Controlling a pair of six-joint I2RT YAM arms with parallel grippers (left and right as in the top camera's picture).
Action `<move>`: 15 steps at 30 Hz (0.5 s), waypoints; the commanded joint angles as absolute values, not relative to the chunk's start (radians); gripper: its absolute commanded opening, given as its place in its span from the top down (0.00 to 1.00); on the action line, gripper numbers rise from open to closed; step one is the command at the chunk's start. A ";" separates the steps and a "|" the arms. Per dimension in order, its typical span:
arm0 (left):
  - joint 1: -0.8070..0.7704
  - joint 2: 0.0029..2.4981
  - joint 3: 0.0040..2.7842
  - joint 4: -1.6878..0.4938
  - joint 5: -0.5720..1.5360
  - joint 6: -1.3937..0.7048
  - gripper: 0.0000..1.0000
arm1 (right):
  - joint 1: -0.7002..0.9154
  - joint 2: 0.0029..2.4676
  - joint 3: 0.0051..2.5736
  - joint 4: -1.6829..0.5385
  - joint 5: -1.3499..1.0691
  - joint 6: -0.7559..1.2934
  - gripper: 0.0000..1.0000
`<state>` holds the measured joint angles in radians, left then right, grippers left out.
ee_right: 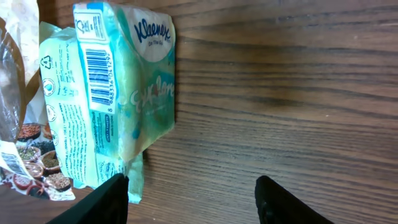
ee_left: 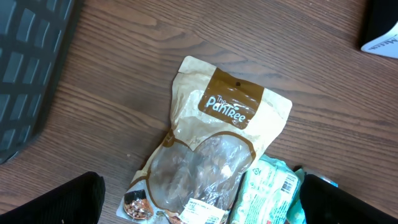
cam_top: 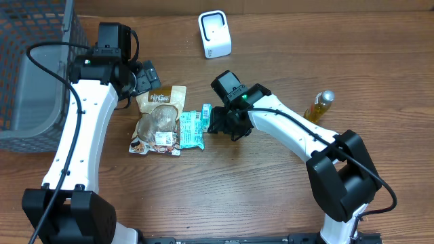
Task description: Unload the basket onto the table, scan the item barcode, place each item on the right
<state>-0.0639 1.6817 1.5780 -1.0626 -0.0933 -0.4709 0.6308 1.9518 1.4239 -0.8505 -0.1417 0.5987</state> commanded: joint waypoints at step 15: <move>-0.066 1.676 1.590 -1.063 -0.100 -0.467 0.01 | 0.630 1.942 1.420 -0.847 -0.123 0.599 0.36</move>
